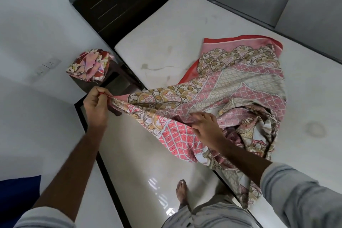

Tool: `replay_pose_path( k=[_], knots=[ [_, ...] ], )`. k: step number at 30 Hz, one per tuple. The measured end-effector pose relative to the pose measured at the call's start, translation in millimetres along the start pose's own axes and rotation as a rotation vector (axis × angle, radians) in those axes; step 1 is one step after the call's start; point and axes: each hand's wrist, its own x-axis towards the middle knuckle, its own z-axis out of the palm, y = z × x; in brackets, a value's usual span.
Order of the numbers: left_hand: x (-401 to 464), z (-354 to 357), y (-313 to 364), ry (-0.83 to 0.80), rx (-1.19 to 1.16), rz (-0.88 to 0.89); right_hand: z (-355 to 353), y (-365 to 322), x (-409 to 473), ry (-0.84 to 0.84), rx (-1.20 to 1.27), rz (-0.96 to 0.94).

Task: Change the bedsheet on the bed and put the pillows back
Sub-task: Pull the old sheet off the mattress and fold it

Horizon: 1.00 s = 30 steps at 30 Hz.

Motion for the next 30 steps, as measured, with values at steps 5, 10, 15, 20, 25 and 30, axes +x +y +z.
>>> replay_pose_path(
  k=[5, 10, 15, 20, 25, 30],
  knots=[
    [6.7, -14.1, -14.9, 0.008, 0.008, 0.046, 0.5, 1.8, 8.8, 0.077, 0.003, -0.046],
    [4.8, -18.9, -19.6, 0.013, 0.037, 0.041, -30.5, 0.3, -11.4, 0.188, 0.068, -0.056],
    [-5.1, 1.2, -17.4, 0.012, -0.027, 0.005, -60.7, 6.4, -51.0, 0.325, -0.114, -0.069],
    [4.4, 21.2, -18.5, -0.016, -0.048, 0.063, -97.9, -8.1, -82.2, 0.374, -0.103, 0.082],
    [24.9, 43.5, 0.9, -0.025, -0.190, 0.078, -121.8, -13.4, -82.6, 0.469, -0.048, 0.228],
    [61.6, 65.2, 59.2, 0.077, -0.334, 0.144, -181.3, -24.7, -64.1, 0.619, -0.052, 0.315]
  ],
)
